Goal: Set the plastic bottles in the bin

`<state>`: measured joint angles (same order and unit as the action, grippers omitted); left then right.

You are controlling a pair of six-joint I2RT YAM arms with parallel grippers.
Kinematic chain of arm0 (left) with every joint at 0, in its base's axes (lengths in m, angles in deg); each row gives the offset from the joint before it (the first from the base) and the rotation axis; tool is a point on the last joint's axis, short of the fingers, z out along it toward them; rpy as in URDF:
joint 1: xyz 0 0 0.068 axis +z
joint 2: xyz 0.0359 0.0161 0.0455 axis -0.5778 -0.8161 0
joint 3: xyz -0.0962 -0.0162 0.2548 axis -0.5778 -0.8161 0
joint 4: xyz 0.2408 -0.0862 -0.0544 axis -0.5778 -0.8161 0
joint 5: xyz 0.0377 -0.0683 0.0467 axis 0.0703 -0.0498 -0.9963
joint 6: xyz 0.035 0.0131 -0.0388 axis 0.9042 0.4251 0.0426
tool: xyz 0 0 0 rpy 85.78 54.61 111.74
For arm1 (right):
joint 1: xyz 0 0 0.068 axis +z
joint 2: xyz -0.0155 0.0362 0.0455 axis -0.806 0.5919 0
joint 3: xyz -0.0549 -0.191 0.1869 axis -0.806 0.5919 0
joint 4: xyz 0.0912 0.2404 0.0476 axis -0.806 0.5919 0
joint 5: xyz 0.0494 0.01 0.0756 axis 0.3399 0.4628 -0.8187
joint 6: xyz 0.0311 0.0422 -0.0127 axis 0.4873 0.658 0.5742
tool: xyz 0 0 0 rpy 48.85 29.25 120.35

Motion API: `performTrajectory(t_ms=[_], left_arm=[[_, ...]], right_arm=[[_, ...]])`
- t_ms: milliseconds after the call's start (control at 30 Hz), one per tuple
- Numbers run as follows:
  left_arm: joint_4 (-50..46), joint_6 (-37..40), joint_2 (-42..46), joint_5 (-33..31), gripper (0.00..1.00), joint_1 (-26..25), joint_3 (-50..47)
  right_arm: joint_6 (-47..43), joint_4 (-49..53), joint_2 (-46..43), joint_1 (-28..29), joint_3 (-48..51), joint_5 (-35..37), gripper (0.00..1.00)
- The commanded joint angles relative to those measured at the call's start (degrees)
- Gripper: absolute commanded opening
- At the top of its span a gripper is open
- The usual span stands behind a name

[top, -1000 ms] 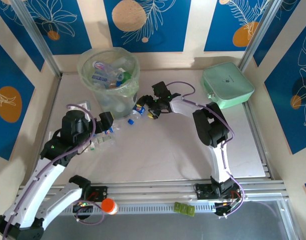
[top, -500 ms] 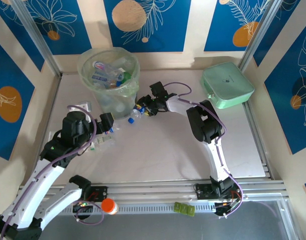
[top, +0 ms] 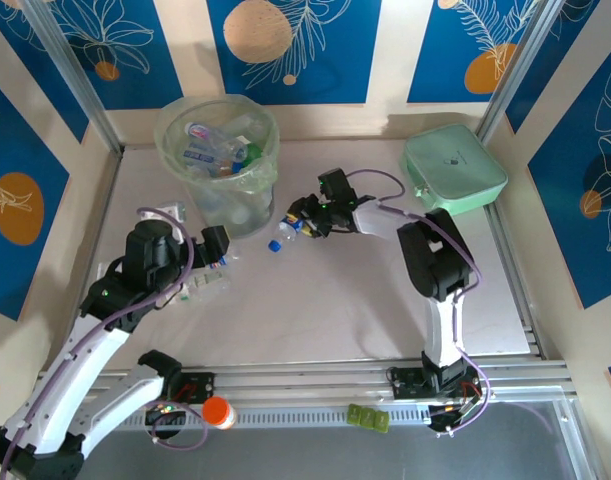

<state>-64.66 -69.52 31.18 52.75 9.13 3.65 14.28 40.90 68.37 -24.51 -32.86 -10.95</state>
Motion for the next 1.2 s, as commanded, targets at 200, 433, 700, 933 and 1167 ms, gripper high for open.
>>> performTrajectory(t_ms=[200,433,700,933,1167], left_arm=[[1.04,5.38,-7.42,20.52,1.0,-0.87,7.95],[1.5,6.16,-18.79,31.35,1.0,-5.97,15.61],[1.9,8.27,-27.11,28.47,0.99,-13.04,22.91],[10.22,6.08,-29.29,37.32,1.0,-15.18,23.05],[16.83,4.48,-30.76,44.77,0.95,-16.58,22.35]], right_arm=[[-7.3,-3.69,-22.5,-0.36,12.66,-4.42,0.49],[-13.64,-1.1,-39.78,0.08,18.82,-5.03,0.5],[-17.21,0.15,-50.14,0.52,19.53,-7.76,0.5],[-18.29,2.09,-54.64,0.79,20.15,-9.27,0.51],[-17.77,1.78,-57.23,0.52,21.01,-9.57,0.51]])
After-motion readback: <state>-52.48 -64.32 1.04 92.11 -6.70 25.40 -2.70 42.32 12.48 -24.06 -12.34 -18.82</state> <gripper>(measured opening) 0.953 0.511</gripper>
